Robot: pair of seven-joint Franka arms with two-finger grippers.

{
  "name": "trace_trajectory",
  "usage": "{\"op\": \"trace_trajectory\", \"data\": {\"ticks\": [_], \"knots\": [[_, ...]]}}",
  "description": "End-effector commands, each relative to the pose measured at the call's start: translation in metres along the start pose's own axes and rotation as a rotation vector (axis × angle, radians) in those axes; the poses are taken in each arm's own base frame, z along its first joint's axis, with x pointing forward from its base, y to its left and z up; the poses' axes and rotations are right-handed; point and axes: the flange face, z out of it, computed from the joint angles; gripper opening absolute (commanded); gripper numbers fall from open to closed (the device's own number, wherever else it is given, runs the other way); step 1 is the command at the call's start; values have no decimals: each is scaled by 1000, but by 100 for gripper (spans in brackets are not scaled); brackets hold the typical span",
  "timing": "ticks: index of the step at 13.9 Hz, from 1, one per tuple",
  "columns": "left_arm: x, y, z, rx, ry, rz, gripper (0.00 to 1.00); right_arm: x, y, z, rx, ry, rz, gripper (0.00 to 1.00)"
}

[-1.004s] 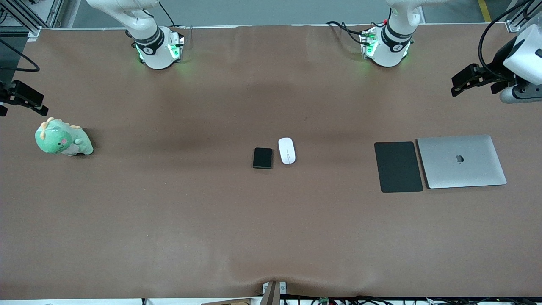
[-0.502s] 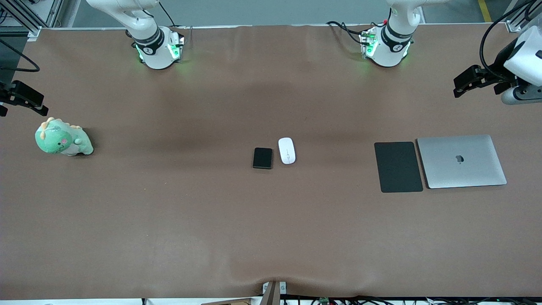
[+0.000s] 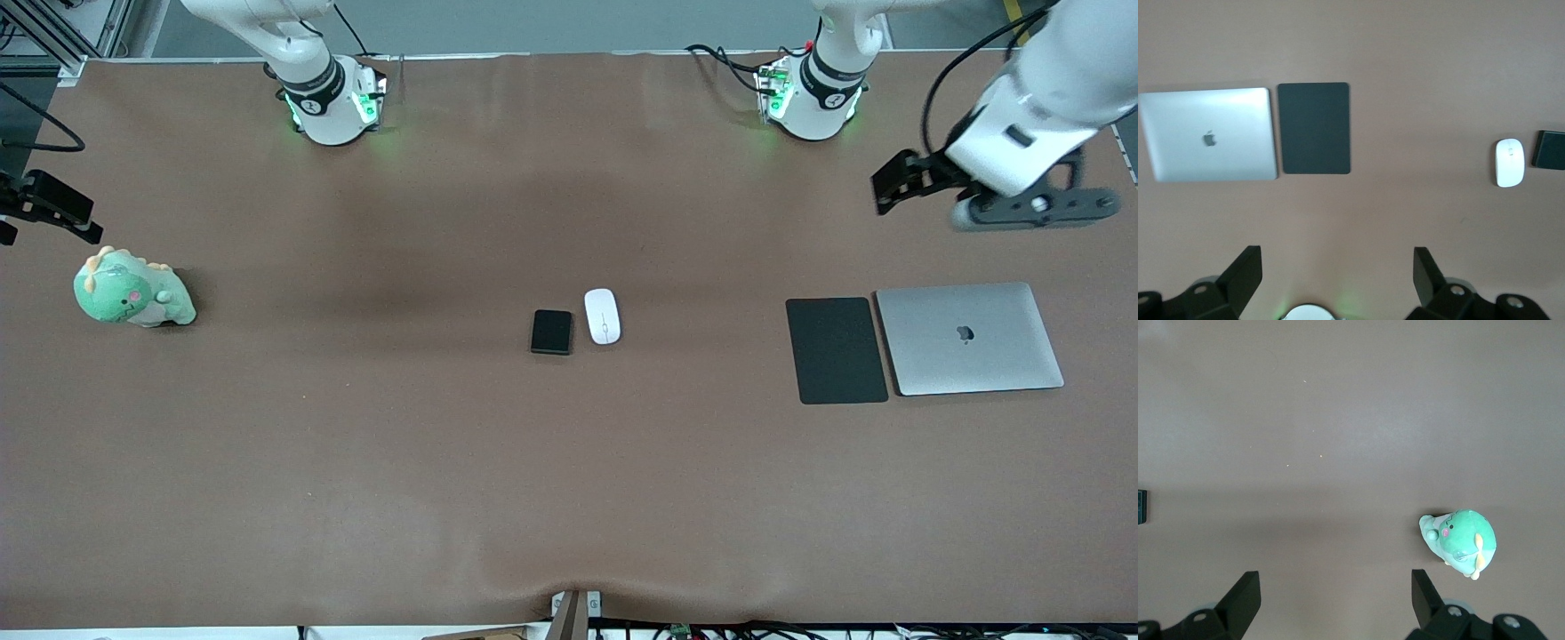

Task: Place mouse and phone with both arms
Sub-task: 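Reach the left gripper toward the white mouse beside the phone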

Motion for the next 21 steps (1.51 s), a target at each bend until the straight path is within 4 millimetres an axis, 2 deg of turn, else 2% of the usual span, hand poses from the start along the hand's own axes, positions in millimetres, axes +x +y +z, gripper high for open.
{"op": "trace_trajectory", "data": {"ticks": [1,4,9,10,12,14,15,18,21], "knots": [[7,28,40,-50,-40,-78,100,2,0,-1,-9,3,-2,100],[11,69,79,-59,-106,-53,100,3,0,0,-9,0,-2,100],[-3,137,114,-70,-98,54,100,3,0,1,-9,0,-3,100],[-3,145,120,-74,-93,32,100,3,0,1,-9,-2,-3,100],[-7,175,143,-55,-99,9,100,3,0,0,-9,1,-2,100],[-7,204,175,20,-68,-25,100,4,0,1,-9,0,-3,100],[-10,223,191,26,-59,-54,100,4,0,1,-9,0,-3,100],[-9,267,254,53,-12,-133,100,4,0,1,-9,0,-3,100],[-13,307,302,59,44,-219,100,4,0,1,-9,0,-3,100]]}}
